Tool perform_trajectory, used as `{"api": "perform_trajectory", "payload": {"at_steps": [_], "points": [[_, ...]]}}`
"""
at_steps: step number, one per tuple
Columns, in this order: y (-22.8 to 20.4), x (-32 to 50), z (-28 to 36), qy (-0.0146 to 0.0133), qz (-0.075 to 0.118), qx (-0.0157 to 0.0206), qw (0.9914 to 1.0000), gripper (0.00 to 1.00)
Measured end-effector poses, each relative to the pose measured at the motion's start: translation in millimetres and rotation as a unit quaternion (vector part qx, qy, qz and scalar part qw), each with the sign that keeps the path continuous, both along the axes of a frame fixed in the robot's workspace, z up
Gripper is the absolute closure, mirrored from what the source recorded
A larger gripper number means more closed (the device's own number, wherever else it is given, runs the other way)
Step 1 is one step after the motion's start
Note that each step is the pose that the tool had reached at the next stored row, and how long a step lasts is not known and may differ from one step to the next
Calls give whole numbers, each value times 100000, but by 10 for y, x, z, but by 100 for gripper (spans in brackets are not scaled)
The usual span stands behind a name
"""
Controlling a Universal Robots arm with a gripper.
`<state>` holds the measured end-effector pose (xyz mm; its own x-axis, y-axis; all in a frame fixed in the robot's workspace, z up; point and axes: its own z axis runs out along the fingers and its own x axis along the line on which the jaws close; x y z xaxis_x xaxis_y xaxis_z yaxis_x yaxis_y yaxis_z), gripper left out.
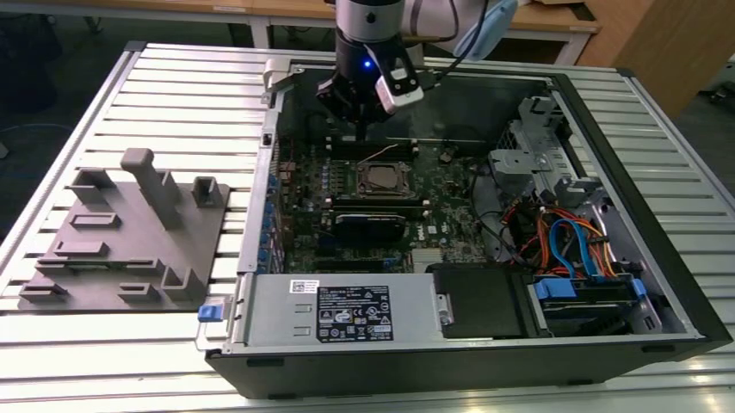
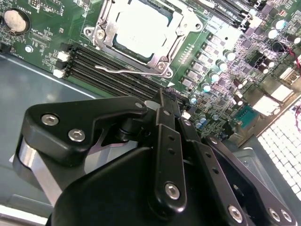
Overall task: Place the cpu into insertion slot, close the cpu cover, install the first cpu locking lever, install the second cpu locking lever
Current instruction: 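Install the first cpu locking lever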
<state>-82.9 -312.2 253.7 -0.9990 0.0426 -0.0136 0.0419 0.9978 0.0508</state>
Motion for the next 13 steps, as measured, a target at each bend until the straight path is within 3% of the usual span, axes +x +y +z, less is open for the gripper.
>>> {"api": "perform_trajectory", "payload": {"at_steps": [13], "points": [[-10, 1, -18, -3, -31, 12, 100000, 89]]}}
